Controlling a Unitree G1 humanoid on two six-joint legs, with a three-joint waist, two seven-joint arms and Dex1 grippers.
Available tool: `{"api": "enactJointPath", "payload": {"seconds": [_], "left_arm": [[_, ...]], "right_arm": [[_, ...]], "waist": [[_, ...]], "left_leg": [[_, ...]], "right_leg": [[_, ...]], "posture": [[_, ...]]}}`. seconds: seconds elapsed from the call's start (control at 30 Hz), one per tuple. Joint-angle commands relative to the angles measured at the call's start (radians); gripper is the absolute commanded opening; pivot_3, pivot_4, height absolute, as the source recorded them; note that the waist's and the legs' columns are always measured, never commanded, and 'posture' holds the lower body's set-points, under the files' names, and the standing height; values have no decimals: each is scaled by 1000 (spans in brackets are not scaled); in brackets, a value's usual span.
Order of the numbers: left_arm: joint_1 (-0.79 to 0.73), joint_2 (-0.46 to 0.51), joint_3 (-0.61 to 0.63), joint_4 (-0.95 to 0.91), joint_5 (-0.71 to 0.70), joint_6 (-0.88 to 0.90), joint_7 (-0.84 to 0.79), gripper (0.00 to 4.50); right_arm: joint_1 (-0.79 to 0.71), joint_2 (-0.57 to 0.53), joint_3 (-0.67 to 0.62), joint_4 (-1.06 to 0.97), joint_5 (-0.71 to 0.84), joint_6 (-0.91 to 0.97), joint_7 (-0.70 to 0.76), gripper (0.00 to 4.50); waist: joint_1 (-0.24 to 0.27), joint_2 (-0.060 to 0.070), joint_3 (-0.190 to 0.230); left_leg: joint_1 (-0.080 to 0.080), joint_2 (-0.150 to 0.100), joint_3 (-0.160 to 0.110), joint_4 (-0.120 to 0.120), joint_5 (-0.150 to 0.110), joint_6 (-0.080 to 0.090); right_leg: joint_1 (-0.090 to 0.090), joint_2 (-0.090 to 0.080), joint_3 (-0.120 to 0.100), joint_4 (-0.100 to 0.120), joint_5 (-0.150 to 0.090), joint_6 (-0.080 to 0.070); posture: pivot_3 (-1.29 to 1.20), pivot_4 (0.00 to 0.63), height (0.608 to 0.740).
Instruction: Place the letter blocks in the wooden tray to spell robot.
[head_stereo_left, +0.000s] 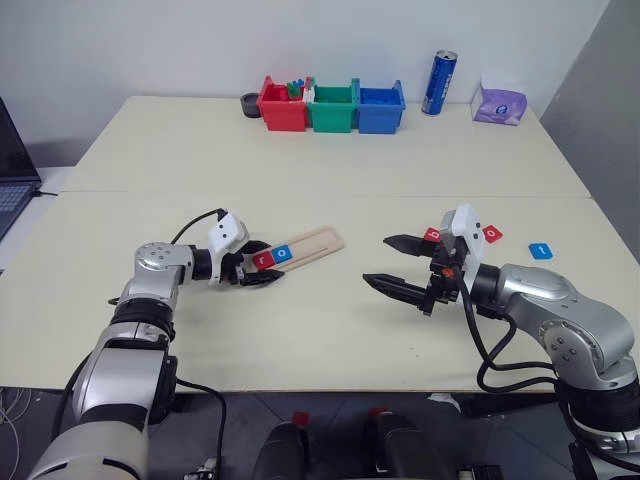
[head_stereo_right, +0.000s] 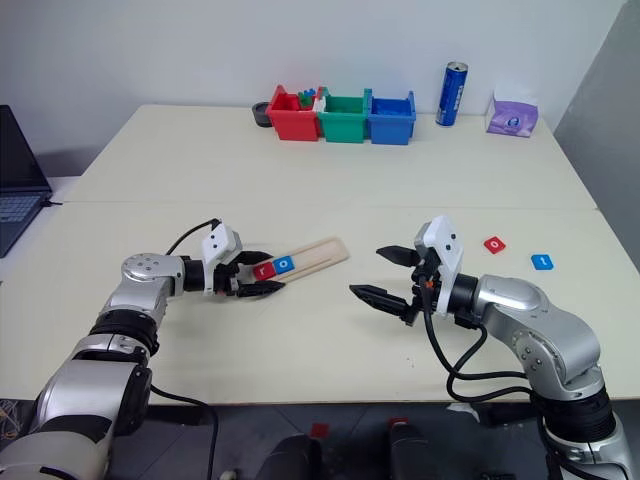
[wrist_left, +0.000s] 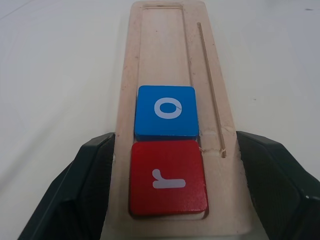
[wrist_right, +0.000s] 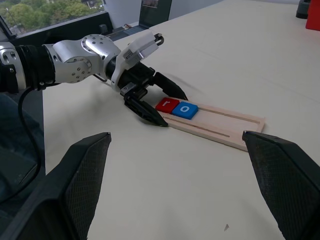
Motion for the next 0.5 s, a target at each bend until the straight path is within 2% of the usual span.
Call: {"api": "enactJointPath", "payload": {"seconds": [0.03,0.23,0.5], "left_arm": [[65,-11,-56,-140,6,-46,-92,3384],[143,-16,-106,-358,-40,-17,-200,3384],[126,-20,-128,-368,-40,-17,-256,3384]], "right_arm": [[11,-27,-20,-42,15,-13,26,4500],[52,-89,-13,-49,-11,-58,94,4500],[123,-166,55,-32,-142,-250,224,4500]], "waist": [[1,0,0],[3,0,0],[2,0,0]], "left_leg": [[0,0,0,0,0,0],[0,0,0,0,0,0],[0,0,0,1,0,0]], "right_leg": [[0,0,0,0,0,0],[0,-1,0,0,0,0],[0,0,0,0,0,0]], "posture": [[0,150,740],[0,150,740],[0,150,740]]}}
